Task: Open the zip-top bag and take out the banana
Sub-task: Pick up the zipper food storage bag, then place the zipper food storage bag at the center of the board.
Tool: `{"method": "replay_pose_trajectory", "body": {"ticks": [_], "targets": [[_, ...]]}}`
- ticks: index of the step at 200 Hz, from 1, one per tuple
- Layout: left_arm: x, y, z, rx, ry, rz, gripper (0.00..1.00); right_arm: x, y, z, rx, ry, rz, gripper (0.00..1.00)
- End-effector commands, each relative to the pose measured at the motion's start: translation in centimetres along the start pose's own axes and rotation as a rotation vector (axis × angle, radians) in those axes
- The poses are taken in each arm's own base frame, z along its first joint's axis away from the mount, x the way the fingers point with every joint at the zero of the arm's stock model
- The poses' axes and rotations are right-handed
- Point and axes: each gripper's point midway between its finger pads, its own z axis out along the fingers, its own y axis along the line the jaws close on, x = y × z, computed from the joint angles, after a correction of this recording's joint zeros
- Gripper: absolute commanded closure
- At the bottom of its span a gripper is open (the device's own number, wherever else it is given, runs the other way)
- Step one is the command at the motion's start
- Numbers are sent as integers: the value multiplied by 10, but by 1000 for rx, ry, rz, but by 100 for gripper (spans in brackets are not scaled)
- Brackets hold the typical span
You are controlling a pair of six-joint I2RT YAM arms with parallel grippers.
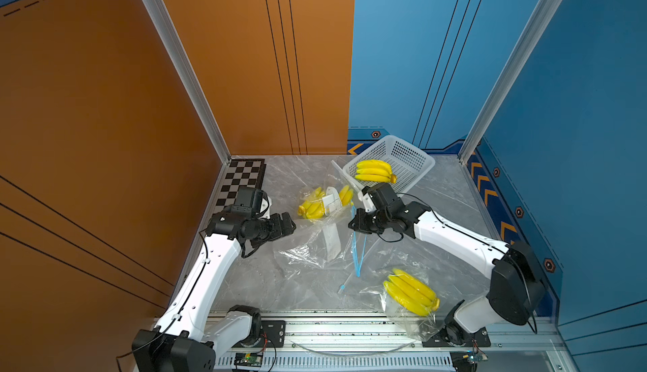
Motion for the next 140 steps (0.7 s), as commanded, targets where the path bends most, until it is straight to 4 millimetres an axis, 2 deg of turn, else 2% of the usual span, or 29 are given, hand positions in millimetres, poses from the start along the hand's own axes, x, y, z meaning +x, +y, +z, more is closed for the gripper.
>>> {"method": "replay_pose_trajectory", "body": {"ticks": [1, 11, 32, 46, 64, 79, 100, 120, 140], "targets": [[-13, -5, -17, 7, -73, 0, 2, -45, -15, -57, 76, -162, 38, 100], [-16, -8, -21, 13, -86, 0, 2, -68, -14, -84, 64, -246, 61, 100], [-19, -10, -26, 18, -107, 3, 2, -113, -29, -147, 75, -425, 112, 100], [-19, -11, -26, 23, -107, 7, 2, -133, -50, -187, 114, -530, 153, 100], [-17, -14, -20, 47, -89, 10, 2, -146, -94, -235, 223, -655, 254, 100], [-15, -14, -17, 59, -81, 7, 2, -140, -139, -265, 325, -739, 376, 100], [-14, -14, -15, 60, -77, 8, 2, -117, -202, -294, 478, -823, 527, 100], [-13, -15, -13, 60, -68, 11, 2, -83, -256, -304, 602, -856, 675, 100], [-12, -16, -10, 65, -53, 19, 2, -57, -290, -302, 686, -839, 747, 100]]}}
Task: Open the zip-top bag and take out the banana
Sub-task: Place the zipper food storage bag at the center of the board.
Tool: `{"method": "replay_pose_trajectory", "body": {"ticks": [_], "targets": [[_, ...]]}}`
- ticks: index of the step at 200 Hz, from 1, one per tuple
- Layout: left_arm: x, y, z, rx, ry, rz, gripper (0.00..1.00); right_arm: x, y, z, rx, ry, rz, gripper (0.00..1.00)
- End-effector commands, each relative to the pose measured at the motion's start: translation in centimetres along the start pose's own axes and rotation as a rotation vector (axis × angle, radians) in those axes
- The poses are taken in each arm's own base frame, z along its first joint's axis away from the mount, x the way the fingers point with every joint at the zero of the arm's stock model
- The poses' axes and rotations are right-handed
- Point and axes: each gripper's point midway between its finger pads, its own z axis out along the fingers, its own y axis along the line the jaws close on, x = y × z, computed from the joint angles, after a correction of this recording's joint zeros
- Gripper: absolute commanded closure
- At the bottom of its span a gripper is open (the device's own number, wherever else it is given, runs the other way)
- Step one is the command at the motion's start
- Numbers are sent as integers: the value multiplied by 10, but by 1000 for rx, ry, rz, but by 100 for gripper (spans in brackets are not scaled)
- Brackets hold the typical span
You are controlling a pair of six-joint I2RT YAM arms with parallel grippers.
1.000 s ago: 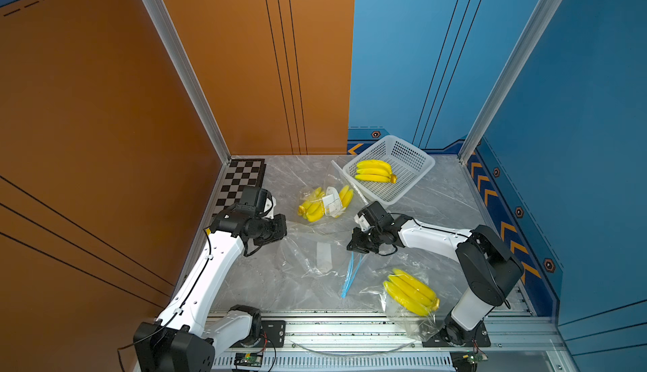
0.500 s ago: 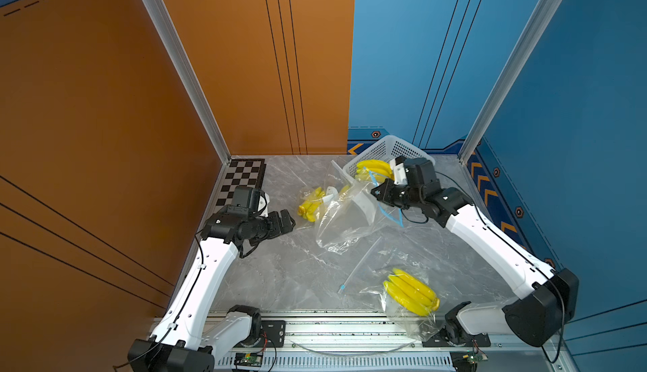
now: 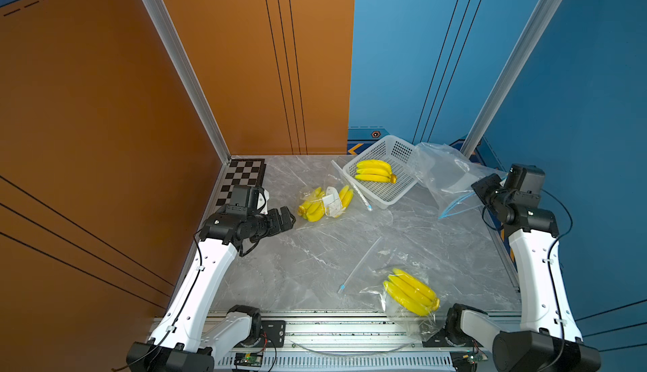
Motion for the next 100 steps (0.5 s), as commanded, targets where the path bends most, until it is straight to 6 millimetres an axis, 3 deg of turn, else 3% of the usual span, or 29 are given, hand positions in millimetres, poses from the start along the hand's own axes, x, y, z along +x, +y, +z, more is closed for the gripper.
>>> {"method": "replay_pose_trajectory", "body": {"ticks": [1, 41, 78, 87, 100], "targets": [[5, -3, 6, 22, 30, -1, 2, 12, -57, 11, 182, 6, 45, 100], [9, -6, 12, 26, 61, 11, 2, 26, -102, 45, 244, 62, 167, 100], [8, -11, 17, 31, 84, 16, 2, 27, -105, 65, 252, 100, 141, 100], [7, -12, 18, 34, 87, 17, 2, 31, -96, 75, 209, 155, 134, 87], [7, -13, 20, 36, 95, 19, 2, 45, -86, 82, 192, 285, 113, 59]]}}
